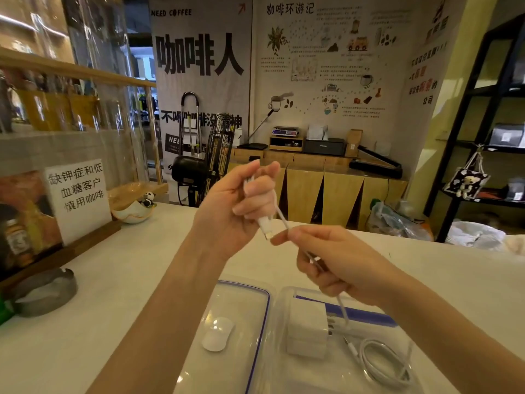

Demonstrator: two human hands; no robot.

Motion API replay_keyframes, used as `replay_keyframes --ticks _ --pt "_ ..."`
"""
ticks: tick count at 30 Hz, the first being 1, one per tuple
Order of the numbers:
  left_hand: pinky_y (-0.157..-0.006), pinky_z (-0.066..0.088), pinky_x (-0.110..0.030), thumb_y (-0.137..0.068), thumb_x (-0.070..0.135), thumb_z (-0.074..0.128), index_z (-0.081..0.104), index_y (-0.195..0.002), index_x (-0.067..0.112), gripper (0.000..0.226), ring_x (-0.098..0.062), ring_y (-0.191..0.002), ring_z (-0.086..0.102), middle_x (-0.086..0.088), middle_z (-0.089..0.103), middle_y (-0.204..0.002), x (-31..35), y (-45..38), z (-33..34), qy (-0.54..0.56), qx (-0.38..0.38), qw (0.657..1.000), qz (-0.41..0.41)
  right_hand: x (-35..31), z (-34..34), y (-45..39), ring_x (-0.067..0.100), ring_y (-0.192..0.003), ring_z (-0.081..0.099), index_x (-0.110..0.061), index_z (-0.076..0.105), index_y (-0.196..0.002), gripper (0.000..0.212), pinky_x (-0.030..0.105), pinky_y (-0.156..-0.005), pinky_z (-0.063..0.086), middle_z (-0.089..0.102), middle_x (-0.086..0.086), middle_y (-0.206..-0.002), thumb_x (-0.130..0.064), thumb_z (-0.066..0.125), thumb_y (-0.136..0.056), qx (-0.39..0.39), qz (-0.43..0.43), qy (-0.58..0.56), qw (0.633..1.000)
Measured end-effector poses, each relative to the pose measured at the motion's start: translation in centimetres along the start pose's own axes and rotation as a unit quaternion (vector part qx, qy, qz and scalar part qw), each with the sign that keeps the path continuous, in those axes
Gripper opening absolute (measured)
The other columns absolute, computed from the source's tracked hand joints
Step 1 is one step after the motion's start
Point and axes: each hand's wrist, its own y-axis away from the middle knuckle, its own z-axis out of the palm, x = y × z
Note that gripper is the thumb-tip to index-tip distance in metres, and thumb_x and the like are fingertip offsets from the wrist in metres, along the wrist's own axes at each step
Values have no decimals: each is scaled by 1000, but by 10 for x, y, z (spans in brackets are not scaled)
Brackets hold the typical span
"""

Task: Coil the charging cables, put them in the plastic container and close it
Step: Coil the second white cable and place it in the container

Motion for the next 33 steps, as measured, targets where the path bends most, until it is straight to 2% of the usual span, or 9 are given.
replay_keyframes --ticks 6,9,11,13,17,20,23,27,33 --pt "-37 31 -12 -92 22 34 56 -91 4 28 -3 -33 37 4 51 -48 -3 -1 -9 -195 213 950 121 10 29 7 1 -31 39 -26 52 -118 28 13 -35 33 47 -5 -52 -30 35 -96 17 -56 214 975" --pt "-39 34 -14 -96 23 31 57 -92 3 32 -4 -35 37 3 53 -50 -5 -2 -19 -308 283 900 124 11 36 13 0 -54 49 -21 50 -121 32 17 -55 42 52 -9 -65 -30 31 -97 23 -116 339 933" --pt "-41 38 -14 -96 23 31 58 -90 4 34 -6 -36 40 3 56 -51 -6 -1 -26 -384 316 859 119 9 38 17 14 -76 57 -19 50 -119 33 30 -72 49 63 0 -87 -31 30 -97 31 -147 438 886" --pt "-44 41 -15 -96 24 31 58 -89 4 34 -6 -38 43 1 57 -55 -8 -1 -32 -451 335 821 104 4 39 19 21 -85 58 -17 49 -117 30 34 -75 50 64 6 -98 -30 31 -97 43 -155 505 848" --pt "-45 41 -16 -96 24 33 60 -91 0 37 -8 -43 46 -2 55 -59 -17 -3 -28 -589 311 745 29 -10 29 18 17 -75 51 -16 47 -114 23 23 -60 40 59 3 -89 -25 34 -97 51 -194 585 785" --pt "-41 40 -8 -95 24 35 60 -77 -1 40 0 -40 50 2 53 -54 -26 -4 -19 -637 279 714 -76 -24 13 19 13 -83 55 -20 49 -118 24 19 -71 44 63 0 -101 -23 38 -96 75 -246 616 745" --pt "-32 29 -14 -96 32 27 58 -54 9 57 -1 -26 35 8 43 -34 -30 -4 -12 -576 221 771 -155 -33 -6 23 6 -77 52 -23 56 -110 26 14 -71 39 60 -7 -88 -30 37 -94 104 -300 585 747" --pt "-31 18 -18 -86 55 19 61 -65 7 67 -1 -25 28 11 38 -33 -25 -3 -12 -357 82 905 -215 -23 -28 17 -2 -66 57 -22 66 -99 26 12 -62 44 61 -20 -72 -34 46 -88 132 -353 475 795" --pt "-31 23 -15 -89 50 22 59 -65 9 60 -8 -27 21 6 23 -37 -29 -5 -2 -179 -54 943 -276 -1 -20 18 -12 -65 57 -32 59 -89 12 2 -55 39 57 -39 -62 -29 49 -84 152 -370 264 878"
